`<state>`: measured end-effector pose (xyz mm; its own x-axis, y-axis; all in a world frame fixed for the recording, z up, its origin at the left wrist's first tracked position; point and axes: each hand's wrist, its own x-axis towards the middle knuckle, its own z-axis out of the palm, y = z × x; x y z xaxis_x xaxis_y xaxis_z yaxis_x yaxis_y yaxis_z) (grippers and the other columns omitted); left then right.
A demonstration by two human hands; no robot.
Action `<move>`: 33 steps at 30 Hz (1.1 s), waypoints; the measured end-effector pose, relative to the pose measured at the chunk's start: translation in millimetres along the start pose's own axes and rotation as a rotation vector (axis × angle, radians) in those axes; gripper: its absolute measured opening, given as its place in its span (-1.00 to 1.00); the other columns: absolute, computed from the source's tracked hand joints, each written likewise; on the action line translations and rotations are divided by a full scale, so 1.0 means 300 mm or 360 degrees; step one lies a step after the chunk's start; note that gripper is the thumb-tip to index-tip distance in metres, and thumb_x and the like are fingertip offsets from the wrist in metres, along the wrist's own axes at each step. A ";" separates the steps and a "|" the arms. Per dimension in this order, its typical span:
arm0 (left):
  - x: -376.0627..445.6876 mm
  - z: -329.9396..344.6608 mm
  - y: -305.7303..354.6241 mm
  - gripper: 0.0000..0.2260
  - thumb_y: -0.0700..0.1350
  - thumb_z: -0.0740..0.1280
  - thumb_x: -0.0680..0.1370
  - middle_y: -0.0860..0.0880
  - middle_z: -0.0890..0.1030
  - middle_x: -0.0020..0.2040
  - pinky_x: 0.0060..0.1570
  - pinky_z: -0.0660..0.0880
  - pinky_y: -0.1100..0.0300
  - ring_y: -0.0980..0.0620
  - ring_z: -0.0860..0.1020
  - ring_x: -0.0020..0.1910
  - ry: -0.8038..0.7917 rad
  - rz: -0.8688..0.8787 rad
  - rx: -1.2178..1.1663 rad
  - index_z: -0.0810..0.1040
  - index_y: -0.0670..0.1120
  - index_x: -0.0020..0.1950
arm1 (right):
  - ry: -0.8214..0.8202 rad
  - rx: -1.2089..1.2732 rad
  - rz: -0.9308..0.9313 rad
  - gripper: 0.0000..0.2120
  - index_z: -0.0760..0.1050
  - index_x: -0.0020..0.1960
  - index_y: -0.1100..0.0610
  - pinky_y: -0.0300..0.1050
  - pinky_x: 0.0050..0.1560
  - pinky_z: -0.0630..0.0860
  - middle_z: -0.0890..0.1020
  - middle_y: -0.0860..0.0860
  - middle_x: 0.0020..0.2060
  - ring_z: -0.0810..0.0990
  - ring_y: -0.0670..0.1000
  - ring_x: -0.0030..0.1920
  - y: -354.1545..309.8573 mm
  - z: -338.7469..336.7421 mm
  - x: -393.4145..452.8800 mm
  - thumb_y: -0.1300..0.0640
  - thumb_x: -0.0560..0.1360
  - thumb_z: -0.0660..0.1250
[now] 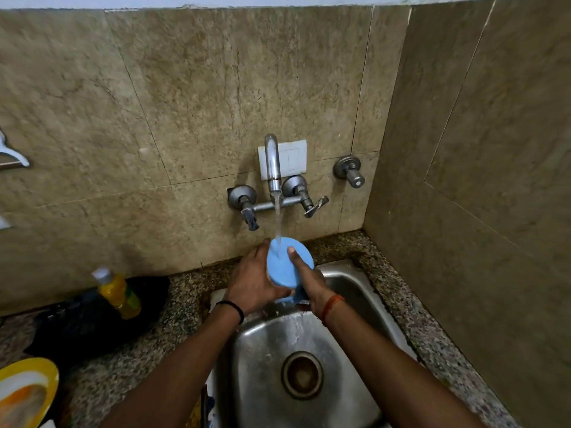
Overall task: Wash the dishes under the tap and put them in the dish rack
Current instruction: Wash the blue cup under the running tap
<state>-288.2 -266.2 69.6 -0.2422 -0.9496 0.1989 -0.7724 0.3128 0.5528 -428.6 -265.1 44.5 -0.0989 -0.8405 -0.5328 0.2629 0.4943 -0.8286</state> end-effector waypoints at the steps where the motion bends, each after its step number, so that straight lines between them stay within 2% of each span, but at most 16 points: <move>1: 0.001 0.000 0.001 -0.04 0.22 0.55 0.13 -0.01 0.45 0.32 0.22 0.41 0.13 0.01 0.43 0.28 -0.0006 0.0008 0.0018 0.25 -0.01 0.43 | 0.0032 -0.0014 0.0025 -0.39 0.47 0.19 0.06 -0.14 -0.23 0.58 0.65 0.11 0.07 0.64 0.10 -0.05 -0.001 0.004 0.002 -0.37 0.38 0.33; 3: -0.001 -0.002 0.000 -0.04 0.24 0.55 0.14 -0.01 0.45 0.33 0.23 0.39 0.14 0.01 0.42 0.28 -0.0013 0.0014 0.0045 0.26 -0.02 0.43 | 0.0051 -0.0015 0.0062 -0.34 0.46 0.24 0.10 -0.09 -0.17 0.59 0.64 0.14 0.10 0.64 0.12 -0.03 -0.001 0.007 0.011 -0.40 0.41 0.27; 5: -0.004 -0.007 -0.007 -0.04 0.26 0.53 0.13 -0.01 0.47 0.31 0.21 0.39 0.15 0.00 0.44 0.27 -0.0009 0.0015 0.0063 0.27 -0.01 0.43 | -0.0002 0.0016 0.0103 -0.32 0.44 0.29 0.13 0.08 0.07 0.60 0.63 0.17 0.15 0.63 0.20 0.08 0.007 0.004 0.027 -0.39 0.43 0.24; 7: -0.008 -0.016 -0.015 -0.04 0.26 0.53 0.11 -0.01 0.48 0.31 0.19 0.40 0.15 -0.01 0.45 0.26 -0.0021 0.0013 0.0049 0.28 -0.01 0.43 | -0.0201 0.0028 0.0134 -0.39 0.45 0.30 0.11 0.14 0.16 0.56 0.62 0.19 0.17 0.60 0.23 0.15 0.013 -0.010 0.032 -0.33 0.47 0.24; 9: -0.012 -0.028 -0.029 -0.05 0.24 0.55 0.10 0.02 0.50 0.28 0.15 0.45 0.15 0.00 0.48 0.22 -0.0022 -0.0016 -0.0006 0.30 0.04 0.41 | -0.0436 0.0020 0.0147 -0.48 0.47 0.28 0.12 0.11 0.11 0.57 0.63 0.17 0.16 0.62 0.21 0.13 0.010 -0.037 0.025 -0.23 0.49 0.31; 10: -0.015 -0.034 -0.036 -0.07 0.24 0.56 0.09 0.03 0.51 0.26 0.12 0.48 0.13 0.01 0.50 0.20 -0.0025 -0.0036 -0.0040 0.31 0.06 0.39 | -0.0512 -0.0045 0.0151 -0.50 0.48 0.27 0.12 0.05 0.02 0.59 0.65 0.15 0.12 0.65 0.16 0.05 0.008 -0.053 0.021 -0.17 0.47 0.36; 12: -0.021 -0.038 -0.043 -0.07 0.24 0.56 0.09 0.04 0.53 0.25 0.10 0.51 0.10 0.01 0.52 0.18 -0.0036 -0.0053 -0.0078 0.30 0.08 0.39 | -0.0568 -0.0193 0.0149 -0.50 0.49 0.26 0.12 -0.05 -0.10 0.62 0.67 0.12 0.04 0.67 0.06 -0.08 0.006 -0.070 0.017 -0.09 0.42 0.45; 13: -0.025 -0.036 -0.043 -0.07 0.24 0.56 0.10 0.04 0.53 0.25 0.10 0.50 0.10 0.01 0.52 0.18 -0.0041 -0.0056 -0.0077 0.29 0.08 0.40 | -0.0564 -0.0235 0.0146 -0.49 0.49 0.25 0.12 -0.04 -0.07 0.62 0.67 0.11 0.04 0.66 0.05 -0.08 0.008 -0.075 0.018 -0.08 0.39 0.47; 15: -0.030 -0.025 -0.039 -0.06 0.25 0.55 0.10 0.03 0.52 0.25 0.10 0.49 0.13 0.01 0.52 0.17 -0.0039 -0.0052 -0.0075 0.29 0.07 0.40 | -0.0520 -0.0279 0.0149 -0.49 0.50 0.21 0.08 -0.01 0.00 0.60 0.66 0.11 0.07 0.65 0.07 -0.03 0.013 -0.072 0.022 -0.13 0.36 0.49; 16: -0.032 -0.018 -0.037 -0.06 0.24 0.55 0.10 0.03 0.52 0.25 0.10 0.48 0.15 0.01 0.51 0.17 -0.0039 -0.0046 -0.0073 0.29 0.06 0.40 | -0.0476 -0.0300 0.0148 -0.48 0.51 0.18 0.06 -0.03 -0.03 0.61 0.67 0.10 0.06 0.65 0.07 -0.03 0.017 -0.066 0.020 -0.19 0.34 0.48; 20: -0.037 0.004 -0.032 -0.06 0.28 0.51 0.09 0.03 0.51 0.27 0.10 0.42 0.18 0.01 0.49 0.20 -0.0061 -0.0023 -0.0035 0.29 0.06 0.40 | -0.0262 -0.0257 0.0197 -0.39 0.52 0.09 0.03 -0.15 -0.28 0.60 0.68 0.07 -0.07 0.67 0.05 -0.14 0.025 -0.039 0.014 -0.38 0.24 0.44; 23: -0.045 0.012 -0.036 -0.03 0.33 0.47 0.06 0.03 0.51 0.26 0.09 0.41 0.20 0.01 0.49 0.19 -0.0058 -0.0054 -0.0043 0.29 0.07 0.40 | -0.0195 -0.0245 0.0219 -0.38 0.49 0.05 0.01 -0.12 -0.28 0.60 0.65 0.08 -0.05 0.65 0.08 -0.08 0.028 -0.028 0.012 -0.43 0.22 0.42; 26: -0.049 0.008 -0.051 -0.05 0.32 0.48 0.05 0.06 0.52 0.24 0.03 0.37 0.26 0.06 0.49 0.15 -0.0069 -0.0038 -0.0099 0.30 0.08 0.39 | -0.0263 -0.0268 0.0279 -0.41 0.48 0.06 0.02 -0.07 -0.17 0.60 0.64 0.09 -0.02 0.62 0.09 -0.04 0.022 -0.031 0.004 -0.41 0.27 0.40; 30: -0.057 0.007 -0.079 -0.06 0.29 0.54 0.05 0.18 0.49 0.16 0.02 0.43 0.25 0.14 0.48 0.11 -0.0091 -0.0052 -0.0224 0.32 0.12 0.37 | -0.0383 -0.0366 0.0274 -0.40 0.46 0.20 0.07 -0.03 -0.18 0.62 0.60 0.14 0.07 0.61 0.12 0.00 0.019 -0.065 0.002 -0.30 0.33 0.44; 33: -0.063 0.014 -0.097 -0.02 0.29 0.56 0.03 0.21 0.50 0.16 0.02 0.43 0.32 0.20 0.48 0.11 -0.0122 -0.0102 -0.0312 0.33 0.11 0.39 | -0.0458 -0.0262 0.0323 -0.49 0.47 0.16 0.07 0.03 -0.11 0.62 0.57 0.15 0.13 0.59 0.14 0.10 0.020 -0.090 -0.002 -0.15 0.33 0.50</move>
<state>-263.6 -257.5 46.3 -0.2461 -0.9640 0.1002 -0.6605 0.2425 0.7106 -452.7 -255.6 35.2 0.2190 -0.7381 -0.6381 0.0896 0.6664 -0.7402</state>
